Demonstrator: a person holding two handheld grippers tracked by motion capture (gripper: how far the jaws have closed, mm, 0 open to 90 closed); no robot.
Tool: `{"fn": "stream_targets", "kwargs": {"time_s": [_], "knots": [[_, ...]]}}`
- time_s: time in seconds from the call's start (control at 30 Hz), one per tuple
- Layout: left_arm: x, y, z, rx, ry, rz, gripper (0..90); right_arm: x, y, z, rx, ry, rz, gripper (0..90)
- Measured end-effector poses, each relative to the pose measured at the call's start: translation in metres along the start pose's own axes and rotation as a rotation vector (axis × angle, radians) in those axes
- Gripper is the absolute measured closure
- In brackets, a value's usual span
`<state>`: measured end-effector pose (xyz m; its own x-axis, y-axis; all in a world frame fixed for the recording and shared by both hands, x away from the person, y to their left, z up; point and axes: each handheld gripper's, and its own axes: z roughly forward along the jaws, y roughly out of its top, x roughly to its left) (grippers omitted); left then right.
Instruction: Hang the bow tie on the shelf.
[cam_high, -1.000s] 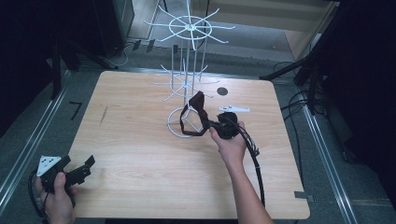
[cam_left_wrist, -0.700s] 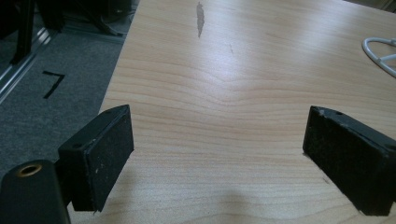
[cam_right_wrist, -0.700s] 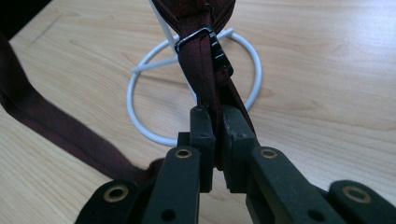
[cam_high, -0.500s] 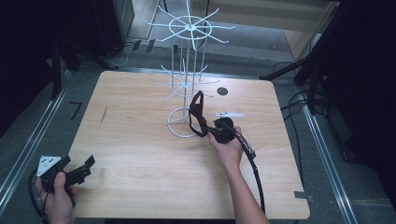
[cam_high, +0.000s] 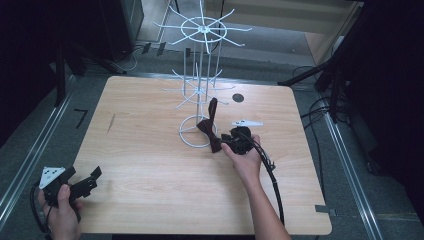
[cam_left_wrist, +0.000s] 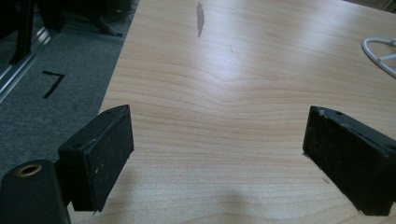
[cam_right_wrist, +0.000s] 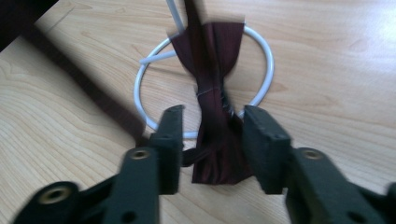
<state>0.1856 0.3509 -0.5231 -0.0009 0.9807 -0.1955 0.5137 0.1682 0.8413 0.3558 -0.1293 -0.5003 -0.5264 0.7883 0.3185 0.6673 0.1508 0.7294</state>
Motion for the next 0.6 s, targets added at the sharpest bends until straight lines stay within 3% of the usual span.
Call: {"fn": "stream_targets", "kwargs": {"time_s": [0.13, 0.6], "knots": [[0.000, 0.000, 0.000, 0.000, 0.001, 0.001, 9.4, 0.001, 0.002, -0.006, -0.028, -0.021, -0.003, 46.3], [0.000, 0.000, 0.000, 0.000, 0.001, 0.001, 9.4, -0.002, 0.007, -0.039, -0.096, -0.085, -0.008, 29.0]]}}
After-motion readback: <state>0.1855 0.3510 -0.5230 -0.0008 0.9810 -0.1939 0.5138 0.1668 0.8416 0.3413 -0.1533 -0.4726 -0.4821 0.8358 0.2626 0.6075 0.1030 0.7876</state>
